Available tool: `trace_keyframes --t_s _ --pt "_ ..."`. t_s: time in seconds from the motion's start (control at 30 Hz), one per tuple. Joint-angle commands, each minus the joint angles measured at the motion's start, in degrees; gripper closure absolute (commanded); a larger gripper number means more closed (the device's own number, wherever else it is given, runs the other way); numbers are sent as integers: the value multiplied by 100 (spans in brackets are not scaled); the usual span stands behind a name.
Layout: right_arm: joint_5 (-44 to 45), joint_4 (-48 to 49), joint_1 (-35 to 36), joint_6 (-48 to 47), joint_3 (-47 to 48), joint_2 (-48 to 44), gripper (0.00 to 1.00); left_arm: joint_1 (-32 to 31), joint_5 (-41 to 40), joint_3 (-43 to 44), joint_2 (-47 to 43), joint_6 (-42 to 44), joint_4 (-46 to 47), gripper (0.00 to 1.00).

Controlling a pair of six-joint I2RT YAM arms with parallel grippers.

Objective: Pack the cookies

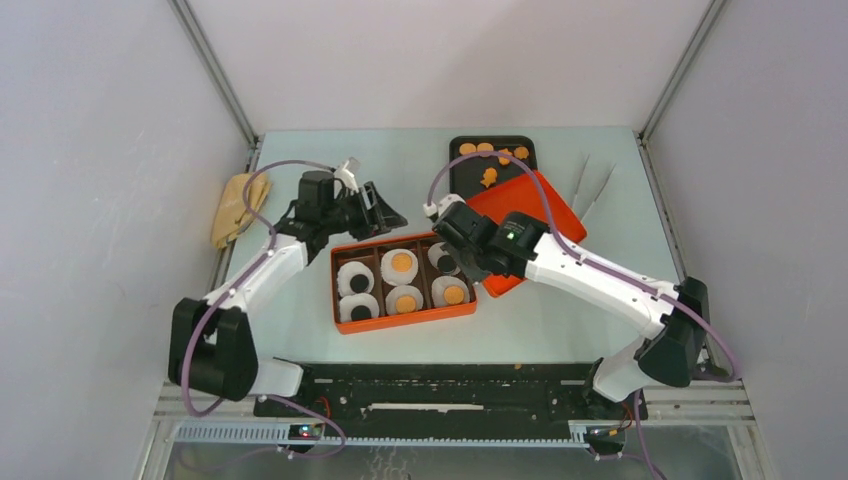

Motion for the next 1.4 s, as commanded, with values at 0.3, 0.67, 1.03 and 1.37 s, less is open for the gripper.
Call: trace_keyframes --t_s 0.3,0.67,1.03,1.37 --pt "-118 415 442 -1423 702 765 100 -246 1477 -15 1255 -624 2577 27" --pt "-9 511 672 -1703 1155 901 100 -624 1542 66 1839 -682 2628 27" --pt "505 1025 772 -1586 683 692 100 -809 1708 496 2161 -1232 2876 98" --pt "2575 1511 1585 -1729 84 524 44 -802 1316 1261 2113 -651 1241 100"
